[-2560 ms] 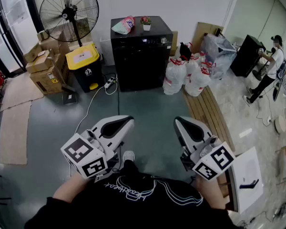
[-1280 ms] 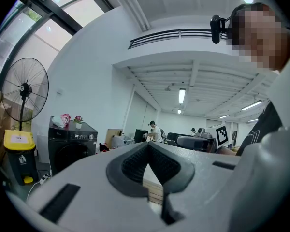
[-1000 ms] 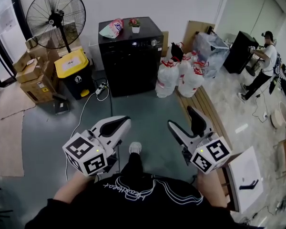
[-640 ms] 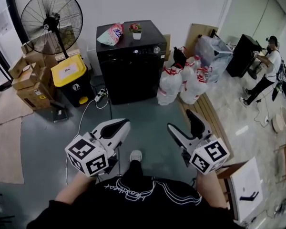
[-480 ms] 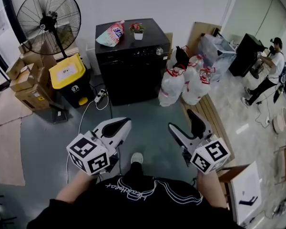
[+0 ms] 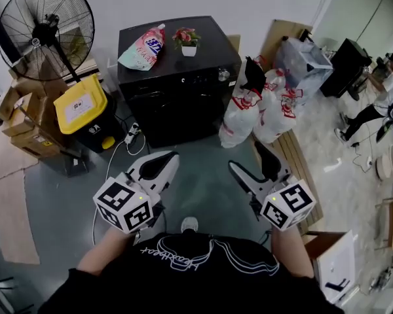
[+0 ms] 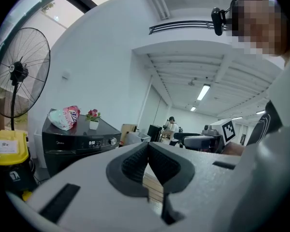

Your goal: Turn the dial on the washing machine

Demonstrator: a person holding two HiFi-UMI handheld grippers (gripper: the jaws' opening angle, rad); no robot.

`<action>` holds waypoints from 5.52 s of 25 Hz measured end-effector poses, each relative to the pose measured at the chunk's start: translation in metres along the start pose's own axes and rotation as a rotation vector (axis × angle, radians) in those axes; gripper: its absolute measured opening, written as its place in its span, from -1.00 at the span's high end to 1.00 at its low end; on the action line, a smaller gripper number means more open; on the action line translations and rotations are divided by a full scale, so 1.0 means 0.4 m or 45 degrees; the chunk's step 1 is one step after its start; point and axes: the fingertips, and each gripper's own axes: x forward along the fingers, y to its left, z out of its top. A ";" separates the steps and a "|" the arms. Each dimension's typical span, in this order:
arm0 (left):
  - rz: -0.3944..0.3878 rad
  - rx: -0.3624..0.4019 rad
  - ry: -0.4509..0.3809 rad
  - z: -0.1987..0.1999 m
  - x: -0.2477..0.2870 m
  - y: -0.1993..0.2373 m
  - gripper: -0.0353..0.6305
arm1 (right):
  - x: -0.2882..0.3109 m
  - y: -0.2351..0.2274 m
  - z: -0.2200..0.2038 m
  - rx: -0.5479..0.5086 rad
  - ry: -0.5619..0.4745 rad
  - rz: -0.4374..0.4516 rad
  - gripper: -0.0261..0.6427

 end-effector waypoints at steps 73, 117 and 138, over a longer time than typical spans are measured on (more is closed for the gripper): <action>0.651 -0.279 0.135 -0.168 0.497 0.632 0.88 | 0.958 -0.879 -0.403 -0.187 0.383 -0.270 0.11; 0.671 -0.257 0.102 -0.165 0.479 0.584 0.88 | 0.953 -0.902 -0.409 0.692 0.163 -0.090 0.08; 0.675 -0.256 0.130 -0.174 0.468 0.590 0.88 | 0.949 -0.904 -0.410 1.174 -0.020 0.078 0.08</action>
